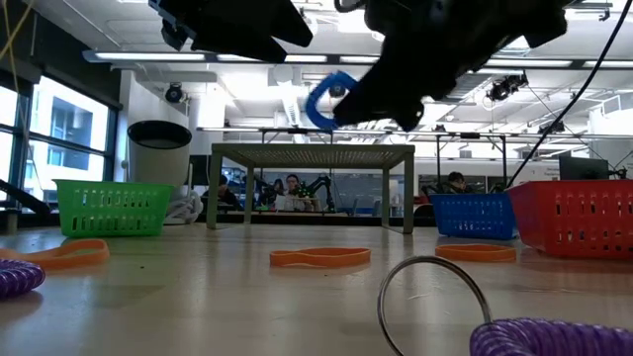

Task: Pick & Place Office Desk Supplies
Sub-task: Put the blue spring keychain into the blue basket

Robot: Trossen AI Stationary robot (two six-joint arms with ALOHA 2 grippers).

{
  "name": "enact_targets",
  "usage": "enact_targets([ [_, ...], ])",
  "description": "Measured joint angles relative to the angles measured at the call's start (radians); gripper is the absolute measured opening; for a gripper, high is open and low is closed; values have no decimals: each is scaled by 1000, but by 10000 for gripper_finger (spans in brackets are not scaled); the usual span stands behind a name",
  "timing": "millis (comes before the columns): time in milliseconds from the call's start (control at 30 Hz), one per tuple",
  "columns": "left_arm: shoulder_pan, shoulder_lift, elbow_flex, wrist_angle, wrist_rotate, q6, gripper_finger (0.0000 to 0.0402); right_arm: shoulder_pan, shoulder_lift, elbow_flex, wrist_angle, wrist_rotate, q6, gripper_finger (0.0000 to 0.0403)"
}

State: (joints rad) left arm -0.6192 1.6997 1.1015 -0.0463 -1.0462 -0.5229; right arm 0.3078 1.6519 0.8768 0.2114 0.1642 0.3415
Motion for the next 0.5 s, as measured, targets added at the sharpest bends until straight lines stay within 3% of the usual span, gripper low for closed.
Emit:
enact_targets([
  [233, -14, 0, 0, -1, 2, 0, 245, 48, -100, 0, -253, 181, 42, 14],
  [500, -21, 0, 0, -1, 29, 0, 245, 37, -366, 0, -697, 447, 151, 14],
])
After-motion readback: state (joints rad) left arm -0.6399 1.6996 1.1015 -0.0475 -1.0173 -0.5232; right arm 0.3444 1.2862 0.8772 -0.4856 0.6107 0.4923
